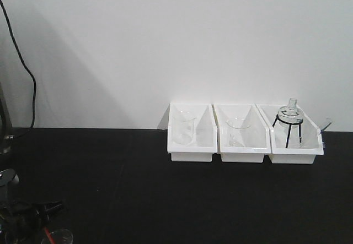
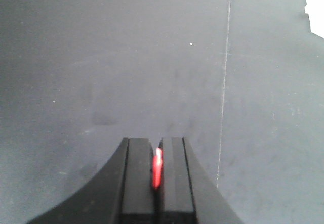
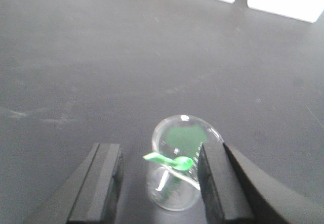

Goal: Sort red and green spoons into left cabinet
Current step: 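Grasp the green spoon in the beaker with the right gripper and lift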

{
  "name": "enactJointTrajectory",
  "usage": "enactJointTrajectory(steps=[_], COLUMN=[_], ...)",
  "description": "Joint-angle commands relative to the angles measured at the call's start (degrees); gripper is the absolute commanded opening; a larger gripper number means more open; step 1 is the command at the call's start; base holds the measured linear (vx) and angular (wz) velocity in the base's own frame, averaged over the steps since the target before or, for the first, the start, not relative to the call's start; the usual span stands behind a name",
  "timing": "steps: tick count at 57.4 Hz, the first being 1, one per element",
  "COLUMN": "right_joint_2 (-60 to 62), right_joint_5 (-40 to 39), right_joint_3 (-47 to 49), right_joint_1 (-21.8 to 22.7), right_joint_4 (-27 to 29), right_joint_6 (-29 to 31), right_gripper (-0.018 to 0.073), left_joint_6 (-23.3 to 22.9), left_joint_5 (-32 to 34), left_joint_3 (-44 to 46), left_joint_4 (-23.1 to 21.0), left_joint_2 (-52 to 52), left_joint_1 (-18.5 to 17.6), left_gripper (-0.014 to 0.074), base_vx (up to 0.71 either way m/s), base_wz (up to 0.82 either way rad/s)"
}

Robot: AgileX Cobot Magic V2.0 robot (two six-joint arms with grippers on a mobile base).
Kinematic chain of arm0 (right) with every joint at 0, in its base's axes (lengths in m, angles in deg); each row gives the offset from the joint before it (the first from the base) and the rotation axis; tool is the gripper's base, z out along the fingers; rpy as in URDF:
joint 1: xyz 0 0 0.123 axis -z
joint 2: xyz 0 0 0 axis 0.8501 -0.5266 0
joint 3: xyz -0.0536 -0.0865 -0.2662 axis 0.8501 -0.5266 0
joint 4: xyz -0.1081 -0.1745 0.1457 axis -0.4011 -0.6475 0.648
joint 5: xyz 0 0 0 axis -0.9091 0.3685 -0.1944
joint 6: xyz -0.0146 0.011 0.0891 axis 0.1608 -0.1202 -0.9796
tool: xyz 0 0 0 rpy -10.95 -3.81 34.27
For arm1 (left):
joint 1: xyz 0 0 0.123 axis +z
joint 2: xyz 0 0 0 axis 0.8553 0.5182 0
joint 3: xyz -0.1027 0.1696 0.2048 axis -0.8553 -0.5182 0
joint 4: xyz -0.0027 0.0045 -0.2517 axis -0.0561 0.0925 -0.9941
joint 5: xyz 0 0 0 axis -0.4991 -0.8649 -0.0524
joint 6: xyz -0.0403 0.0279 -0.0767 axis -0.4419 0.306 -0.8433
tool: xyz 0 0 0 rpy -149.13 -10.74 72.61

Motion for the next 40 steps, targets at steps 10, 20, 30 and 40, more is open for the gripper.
enactJointTrajectory(steps=[10,20,30,40], right_joint_2=[-1.32,-1.32,-1.32,-1.32], right_joint_5=[-7.56,-7.98,-8.16,-8.6], right_joint_3=[1.39,1.39,1.39,1.39], right_joint_1=[0.17,0.17,0.17,0.17], right_joint_4=[-1.23,-1.23,-1.23,-1.23], right_joint_6=[-2.03,-2.56,-2.56,-2.56], right_gripper=[0.04,0.0331,0.0185,0.0055], left_joint_6=[0.45,0.45,0.45,0.45], left_joint_5=[4.2,5.11,5.52,5.67], left_joint_3=[1.68,1.68,1.68,1.68], left_joint_4=[0.1,0.1,0.1,0.1], left_joint_2=[-1.9,-1.9,-1.9,-1.9], left_joint_1=[-0.34,-0.34,-0.34,-0.34], left_gripper=[-0.0003,-0.0003,-0.0003,-0.0003], base_vx=[0.0,0.0,0.0,0.0], base_wz=[0.0,0.0,0.0,0.0])
